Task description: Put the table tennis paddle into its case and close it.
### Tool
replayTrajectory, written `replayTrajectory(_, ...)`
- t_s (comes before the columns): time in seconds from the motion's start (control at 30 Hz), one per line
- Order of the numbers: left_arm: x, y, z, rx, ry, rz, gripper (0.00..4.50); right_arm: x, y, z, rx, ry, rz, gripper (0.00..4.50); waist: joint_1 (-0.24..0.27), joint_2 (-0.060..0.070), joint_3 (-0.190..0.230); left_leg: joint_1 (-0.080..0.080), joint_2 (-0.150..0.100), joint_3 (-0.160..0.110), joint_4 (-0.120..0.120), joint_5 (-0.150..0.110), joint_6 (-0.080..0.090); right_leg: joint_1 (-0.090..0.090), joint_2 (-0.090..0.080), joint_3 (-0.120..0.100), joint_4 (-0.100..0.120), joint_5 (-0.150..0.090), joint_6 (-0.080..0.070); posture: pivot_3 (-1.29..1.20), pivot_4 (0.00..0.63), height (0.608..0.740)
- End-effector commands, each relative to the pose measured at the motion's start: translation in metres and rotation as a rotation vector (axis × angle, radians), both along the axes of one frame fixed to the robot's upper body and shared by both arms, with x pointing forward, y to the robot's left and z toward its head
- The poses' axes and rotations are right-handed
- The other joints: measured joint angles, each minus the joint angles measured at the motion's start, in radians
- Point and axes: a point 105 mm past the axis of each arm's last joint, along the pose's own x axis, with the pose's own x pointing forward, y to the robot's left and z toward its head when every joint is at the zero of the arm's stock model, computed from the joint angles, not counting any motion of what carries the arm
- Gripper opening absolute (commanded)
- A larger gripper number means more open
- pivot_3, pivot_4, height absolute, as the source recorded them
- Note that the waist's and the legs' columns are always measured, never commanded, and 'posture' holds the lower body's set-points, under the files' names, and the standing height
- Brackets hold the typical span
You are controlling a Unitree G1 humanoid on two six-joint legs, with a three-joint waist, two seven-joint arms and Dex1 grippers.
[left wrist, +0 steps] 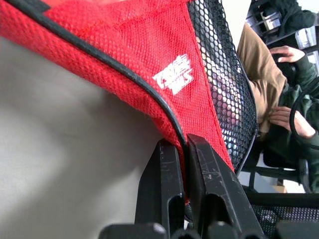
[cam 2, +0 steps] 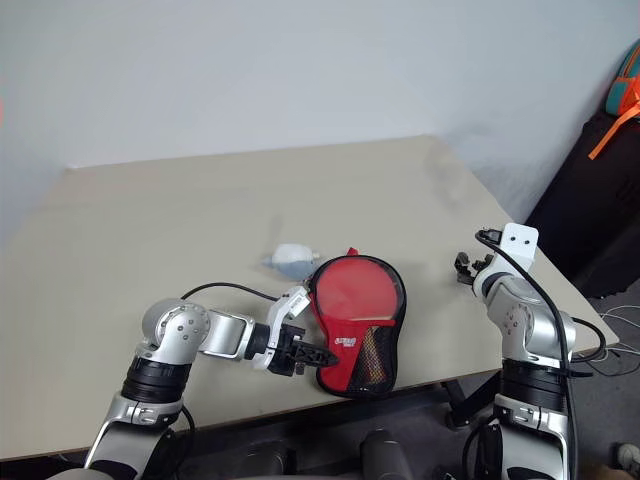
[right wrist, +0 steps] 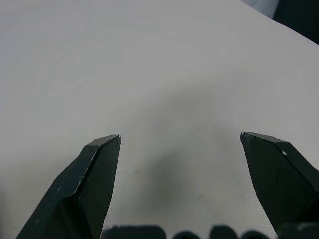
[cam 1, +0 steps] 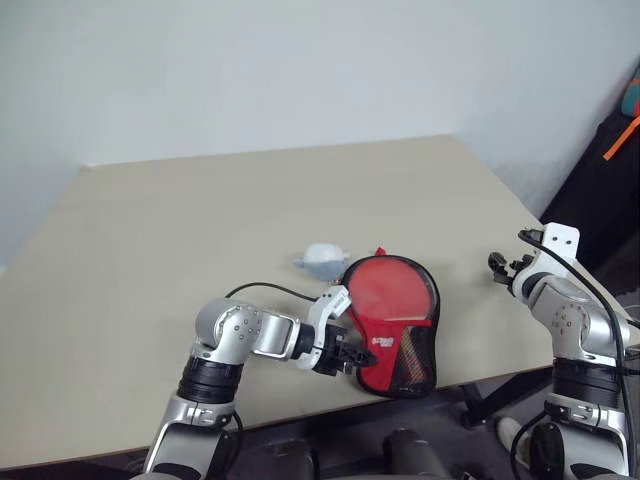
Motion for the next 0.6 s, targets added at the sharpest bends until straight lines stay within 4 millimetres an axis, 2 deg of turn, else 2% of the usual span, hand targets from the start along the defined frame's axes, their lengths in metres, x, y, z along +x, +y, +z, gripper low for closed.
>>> replayTrajectory(0.03,-0.004,-0.003,0.012,-0.048,-0.019,-0.033,0.05,0.001,-0.001,0.016,-0.026,-0.050,-0.006,4.19,0.000,0.000,0.000,0.000,0.000,0.000,0.000,0.000,0.000,0.000,0.000,0.000,0.000,0.000,0.000,0.00,0.000,0.740)
replayTrajectory(0.13,-0.001,0.004,0.013,-0.037,-0.026,-0.018,0.69,0.003,0.000,0.017,-0.025,-0.054,-0.003,4.19,0.000,0.000,0.000,0.000,0.000,0.000,0.000,0.000,0.000,0.000,0.000,0.000,0.000,0.000,0.000,0.00,0.000,0.740)
replayTrajectory(0.2,0.004,0.009,0.016,-0.021,-0.051,-0.006,1.29,0.003,0.000,0.018,-0.025,-0.059,-0.002,4.19,-0.001,0.000,0.000,0.000,0.000,0.000,0.000,0.000,0.000,0.000,0.000,0.000,0.000,0.000,0.000,0.00,0.000,0.740)
replayTrajectory(0.4,0.008,0.019,0.023,-0.026,-0.051,0.003,3.42,0.009,0.002,0.021,-0.024,-0.068,0.012,4.19,-0.001,0.000,0.000,0.000,0.000,0.000,0.001,0.000,0.000,0.000,0.000,0.000,0.000,0.000,0.000,0.00,0.000,0.740)
replayTrajectory(0.53,0.017,0.037,0.040,-0.030,-0.176,0.018,3.42,0.012,0.002,0.029,-0.030,-0.090,0.025,4.19,-0.002,0.000,0.000,0.000,0.000,0.000,0.000,0.000,0.000,-0.001,0.000,0.000,0.000,0.000,0.000,0.00,0.000,0.740)
replayTrajectory(0.6,0.030,0.044,0.048,0.010,-0.378,0.010,3.42,0.013,0.002,0.032,-0.025,-0.105,0.035,4.19,-0.001,0.000,0.000,0.001,0.000,0.000,-0.001,0.000,0.000,-0.001,0.000,0.000,0.000,0.000,0.000,0.00,0.000,0.740)
